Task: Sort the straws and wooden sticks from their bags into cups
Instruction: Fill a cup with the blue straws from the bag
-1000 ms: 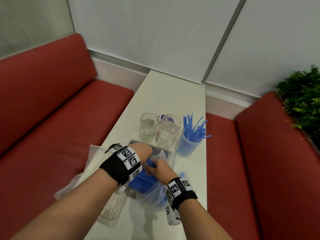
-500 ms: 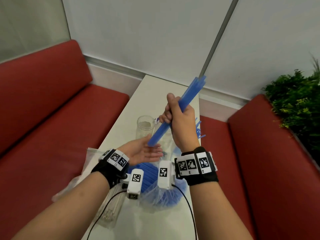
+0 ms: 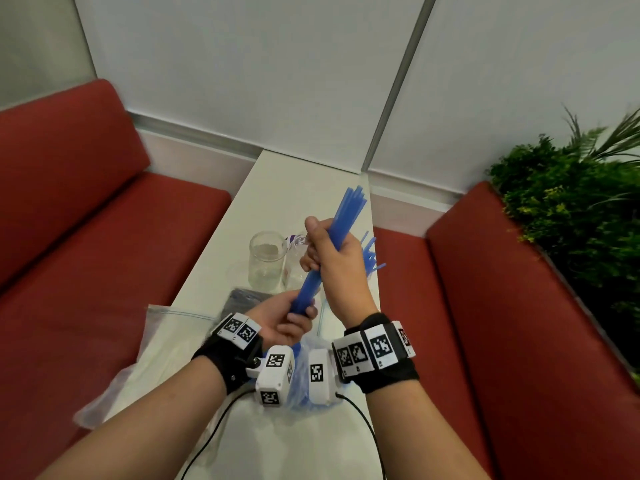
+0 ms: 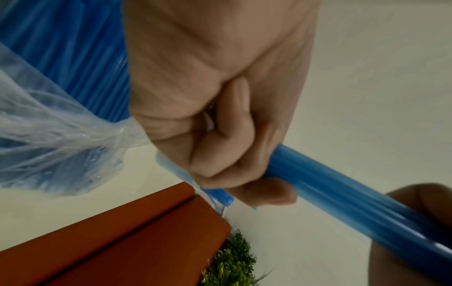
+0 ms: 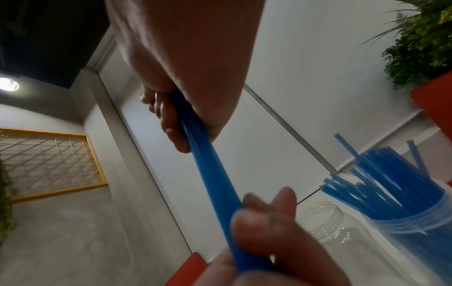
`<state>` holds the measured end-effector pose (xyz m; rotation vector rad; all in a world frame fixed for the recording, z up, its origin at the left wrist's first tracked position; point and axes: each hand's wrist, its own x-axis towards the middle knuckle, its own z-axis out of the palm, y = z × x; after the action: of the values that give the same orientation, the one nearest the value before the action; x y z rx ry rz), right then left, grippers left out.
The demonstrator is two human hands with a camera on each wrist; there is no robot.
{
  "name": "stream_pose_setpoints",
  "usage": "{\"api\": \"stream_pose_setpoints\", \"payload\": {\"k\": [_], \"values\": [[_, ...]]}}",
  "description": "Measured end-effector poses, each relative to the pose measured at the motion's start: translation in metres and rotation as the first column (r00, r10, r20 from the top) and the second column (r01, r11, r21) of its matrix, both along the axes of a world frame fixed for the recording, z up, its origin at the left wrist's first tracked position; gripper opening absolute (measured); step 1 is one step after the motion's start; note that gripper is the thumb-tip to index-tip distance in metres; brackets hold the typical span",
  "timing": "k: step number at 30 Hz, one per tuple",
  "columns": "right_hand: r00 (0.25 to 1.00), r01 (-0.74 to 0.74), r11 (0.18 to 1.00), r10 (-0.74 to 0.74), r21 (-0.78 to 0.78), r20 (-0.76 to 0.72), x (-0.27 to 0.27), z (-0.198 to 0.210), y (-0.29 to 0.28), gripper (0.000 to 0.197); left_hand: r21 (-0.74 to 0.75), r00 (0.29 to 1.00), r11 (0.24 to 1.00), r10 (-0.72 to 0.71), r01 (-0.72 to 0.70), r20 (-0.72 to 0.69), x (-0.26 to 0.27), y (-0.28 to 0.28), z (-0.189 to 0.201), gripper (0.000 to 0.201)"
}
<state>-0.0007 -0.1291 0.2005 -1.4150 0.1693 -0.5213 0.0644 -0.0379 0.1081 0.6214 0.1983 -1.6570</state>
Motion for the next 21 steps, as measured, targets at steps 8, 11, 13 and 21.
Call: {"api": "stream_pose_setpoints", "payload": {"k": [8,11,13,21], "values": [[0.981,-0.129,0.972,0.096,-0.198,-0.168,-0.005,0.022,-0.04,0.041,0.056,0.986,0.995,0.072,-0.081,0.151,0.003,-0.012,-0.007,0.014],[0.993,-0.101,0.993,0.096,-0.062,-0.075,0.007,0.039,-0.054,0.04,0.054,0.96,0.982,0.165,-0.181,0.227,0.012,-0.023,0.005,0.017],[0.999,-0.035,0.998,0.035,-0.053,-0.008,0.016,0.052,-0.068,0.038,0.074,0.917,0.962,0.226,-0.264,0.328,0.021,-0.031,0.01,0.027],[0.925,0.377,0.895,-0.349,-0.238,0.151,0.044,0.078,-0.14,0.042,0.328,0.599,0.87,-0.047,-0.369,0.799,0.055,-0.004,-0.024,0.027]]}}
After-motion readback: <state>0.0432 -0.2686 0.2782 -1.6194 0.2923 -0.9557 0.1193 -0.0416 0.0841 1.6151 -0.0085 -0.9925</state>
